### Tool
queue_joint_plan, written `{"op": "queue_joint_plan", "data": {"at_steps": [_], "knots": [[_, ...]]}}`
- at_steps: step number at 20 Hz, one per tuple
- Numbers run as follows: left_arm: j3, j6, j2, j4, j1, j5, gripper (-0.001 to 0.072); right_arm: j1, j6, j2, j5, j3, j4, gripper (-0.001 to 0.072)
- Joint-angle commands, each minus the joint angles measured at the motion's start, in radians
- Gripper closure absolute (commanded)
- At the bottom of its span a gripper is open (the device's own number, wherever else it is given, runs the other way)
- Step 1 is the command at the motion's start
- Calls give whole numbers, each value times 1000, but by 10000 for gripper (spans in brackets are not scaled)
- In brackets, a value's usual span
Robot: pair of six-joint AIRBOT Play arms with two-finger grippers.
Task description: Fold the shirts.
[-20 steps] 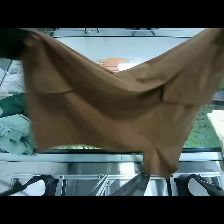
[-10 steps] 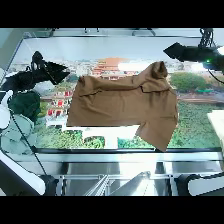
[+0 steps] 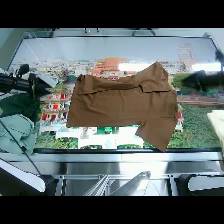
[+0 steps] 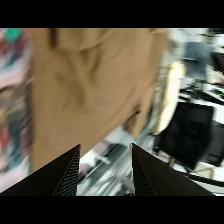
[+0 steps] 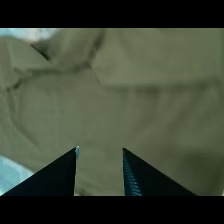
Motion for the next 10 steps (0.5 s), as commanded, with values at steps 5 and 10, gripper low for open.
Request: {"op": "queue_joint_plan", "data": {"at_steps": [5, 10], "knots": [[-437, 23, 243, 220, -5, 164, 368, -171, -61, 121, -164, -496, -137, 167], [-575, 40, 274, 212, -28, 229, 368, -53, -75, 43, -273, -516, -116, 241]]}}
